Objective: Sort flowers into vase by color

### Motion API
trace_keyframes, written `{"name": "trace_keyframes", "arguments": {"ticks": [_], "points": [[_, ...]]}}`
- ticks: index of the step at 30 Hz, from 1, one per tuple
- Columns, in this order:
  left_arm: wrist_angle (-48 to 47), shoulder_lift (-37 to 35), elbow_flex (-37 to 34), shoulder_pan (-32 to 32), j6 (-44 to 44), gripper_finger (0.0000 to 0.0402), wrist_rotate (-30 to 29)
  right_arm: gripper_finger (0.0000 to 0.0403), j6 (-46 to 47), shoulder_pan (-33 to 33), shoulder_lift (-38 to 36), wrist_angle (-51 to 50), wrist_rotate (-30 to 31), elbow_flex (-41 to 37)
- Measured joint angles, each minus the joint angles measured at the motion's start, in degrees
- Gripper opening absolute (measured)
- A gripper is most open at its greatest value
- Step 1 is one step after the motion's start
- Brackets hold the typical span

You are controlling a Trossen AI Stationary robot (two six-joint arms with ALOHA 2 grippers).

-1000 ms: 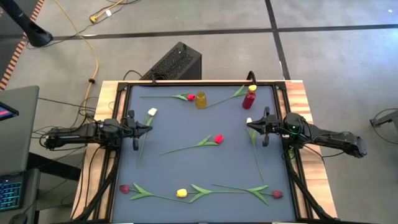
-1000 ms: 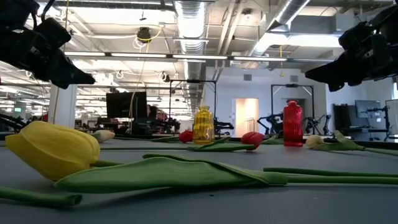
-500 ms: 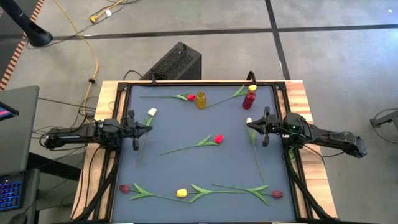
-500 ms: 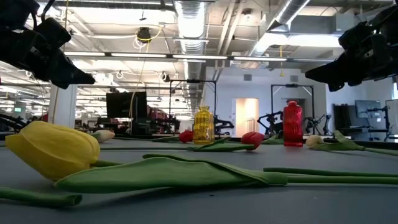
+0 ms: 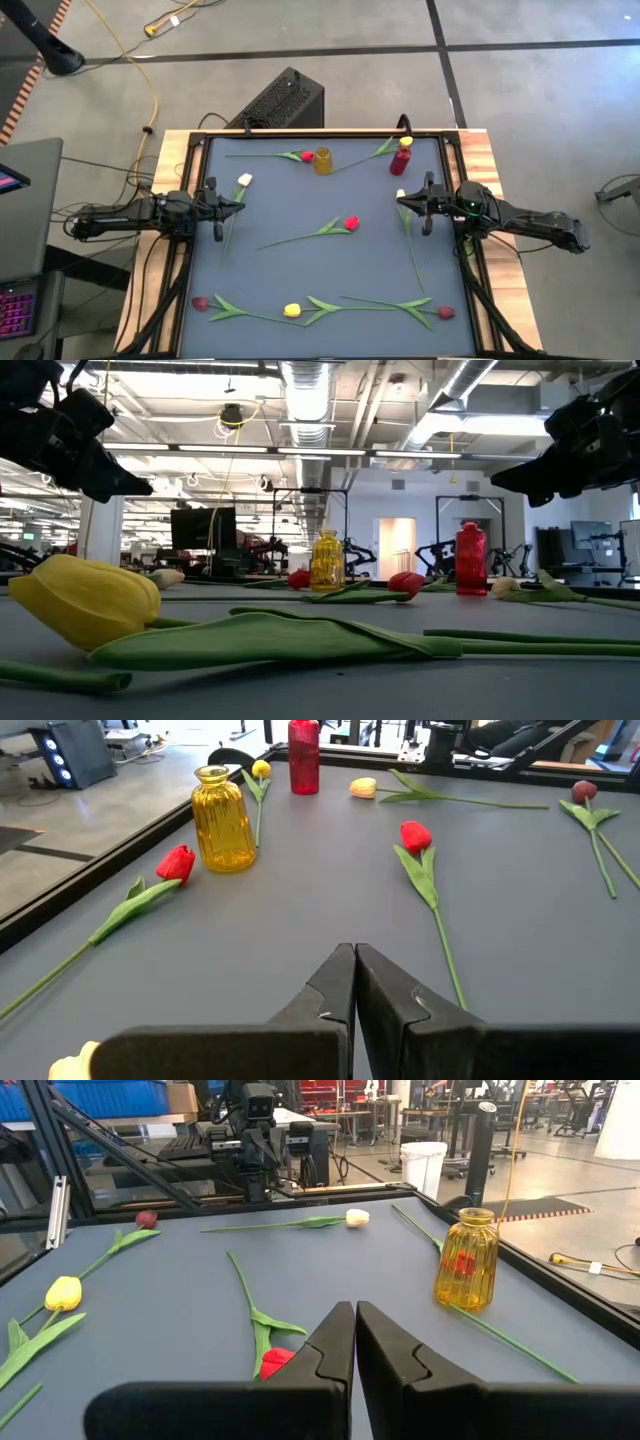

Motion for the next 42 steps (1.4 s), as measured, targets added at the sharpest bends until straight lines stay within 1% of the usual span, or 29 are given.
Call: {"name": "trace_keyframes", "arguments": {"ticks": [6,22,25,28,30,33,37,39,42], "points": [[0.0,0.0,0.0,0.0,3.5,0.0000,0.0,0.0043,0.0,0.0,0.0,0.0,0.0,0.0],[0.9,0.0,0.0,0.0,4.5,0.0000,-0.3,0.0043,0.0,0.0,0.0,0.0,0.0,0.0],[1.8,0.0,0.0,0.0,-3.6,0.0000,1.0,0.0043,-0.7,0.0,0.0,0.7,0.0,0.0],[2.0,0.0,0.0,0.0,-14.3,0.0000,1.1,0.0043,-7.1,-0.3,0.0,2.8,0.9,-0.2],[2.1,0.0,0.0,0.0,-18.8,0.0000,0.1,0.0043,-8.4,-0.5,0.0,5.6,2.3,-0.2],[3.5,0.0,0.0,0.0,-25.3,0.0000,-1.9,0.0043,-1.9,-0.5,0.0,10.1,4.6,-0.2],[7.6,0.0,0.0,0.0,-37.9,0.0000,-4.3,0.0043,7.6,-0.4,0.0,11.0,5.5,-0.2],[8.9,0.0,0.0,0.0,-41.0,0.0000,-5.6,0.0043,12.4,-0.4,0.0,12.4,4.7,-0.2],[9.2,0.0,0.0,0.0,-42.3,0.0000,-8.9,0.0043,17.2,-0.3,1.1,13.7,2.7,0.1]]}}
